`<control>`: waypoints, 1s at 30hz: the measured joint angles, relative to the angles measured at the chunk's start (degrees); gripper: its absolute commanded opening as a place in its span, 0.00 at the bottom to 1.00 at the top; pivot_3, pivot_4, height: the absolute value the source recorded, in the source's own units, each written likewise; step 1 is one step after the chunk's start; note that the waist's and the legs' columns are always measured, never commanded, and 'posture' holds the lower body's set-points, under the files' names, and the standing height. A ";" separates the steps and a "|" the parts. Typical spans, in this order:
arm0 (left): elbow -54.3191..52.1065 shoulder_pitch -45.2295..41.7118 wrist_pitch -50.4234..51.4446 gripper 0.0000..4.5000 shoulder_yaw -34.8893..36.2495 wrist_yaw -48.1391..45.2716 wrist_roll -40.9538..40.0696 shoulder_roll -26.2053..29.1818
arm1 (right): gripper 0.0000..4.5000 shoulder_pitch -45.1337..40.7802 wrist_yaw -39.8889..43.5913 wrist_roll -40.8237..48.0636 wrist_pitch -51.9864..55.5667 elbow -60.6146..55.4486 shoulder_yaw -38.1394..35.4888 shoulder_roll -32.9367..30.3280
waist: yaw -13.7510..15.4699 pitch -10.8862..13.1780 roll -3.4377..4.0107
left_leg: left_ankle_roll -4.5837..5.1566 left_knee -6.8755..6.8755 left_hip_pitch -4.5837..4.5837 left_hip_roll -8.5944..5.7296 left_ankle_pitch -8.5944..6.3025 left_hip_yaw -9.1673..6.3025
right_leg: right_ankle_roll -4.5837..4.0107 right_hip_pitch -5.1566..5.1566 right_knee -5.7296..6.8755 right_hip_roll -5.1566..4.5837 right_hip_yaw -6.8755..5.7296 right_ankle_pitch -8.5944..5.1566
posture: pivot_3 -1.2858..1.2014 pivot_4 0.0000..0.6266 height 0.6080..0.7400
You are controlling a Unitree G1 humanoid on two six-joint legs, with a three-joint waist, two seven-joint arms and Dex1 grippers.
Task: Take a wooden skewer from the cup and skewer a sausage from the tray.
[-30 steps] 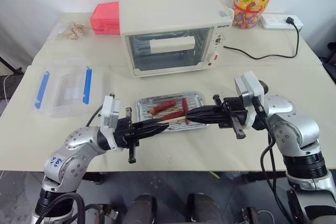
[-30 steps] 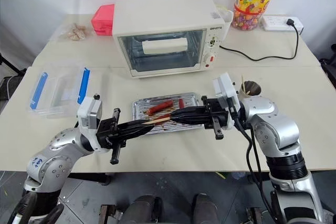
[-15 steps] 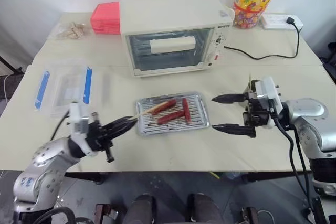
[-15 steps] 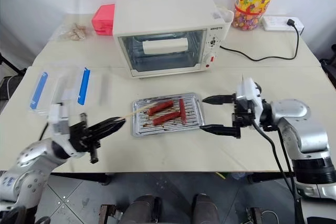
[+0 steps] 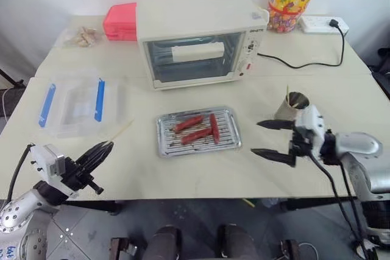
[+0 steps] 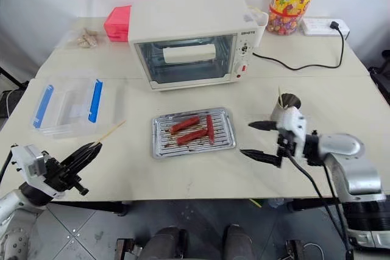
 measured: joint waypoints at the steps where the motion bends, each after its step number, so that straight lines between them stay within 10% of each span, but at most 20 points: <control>1: -0.03 -0.60 0.00 0.00 -0.33 0.14 0.01 0.02 | 0.99 -2.42 -2.05 -1.58 5.18 -3.02 3.23 -1.04 | 0.03 0.00 0.00 | -0.03 -0.05 -0.01 0.00 -0.01 -0.04 | -0.03 -0.03 -0.01 -0.01 -0.02 -0.01 | 0.52 0.24 1.00; 13: -1.54 -0.72 0.79 0.00 -2.51 0.97 -0.01 0.21 | 0.99 -17.75 -24.81 -8.59 36.11 -5.37 17.28 14.17 | -0.01 -0.03 -0.07 | 0.02 -0.47 -0.21 -0.19 0.03 0.05 | -0.03 -0.37 0.22 -0.08 -0.33 -0.01 | 0.52 0.24 1.00; 25: -2.39 -0.31 1.20 0.00 -3.40 1.38 -0.03 0.21 | 0.99 -19.57 -31.40 -13.20 38.35 -1.84 20.24 16.83 | -0.28 -0.04 -0.08 | 0.05 -0.45 -0.22 -0.17 0.18 0.38 | -0.02 -0.68 0.57 0.02 -0.55 -0.01 | 0.52 0.24 1.00; 30: -2.38 -0.80 1.21 0.00 -3.64 1.35 -0.03 0.24 | 0.71 -20.02 -31.46 -13.65 38.08 -0.67 20.25 16.83 | -0.37 -0.05 -0.09 | 0.05 -0.46 -0.22 -0.17 0.18 0.41 | -0.02 -0.69 0.57 0.01 -0.54 -0.01 | 0.52 0.24 1.00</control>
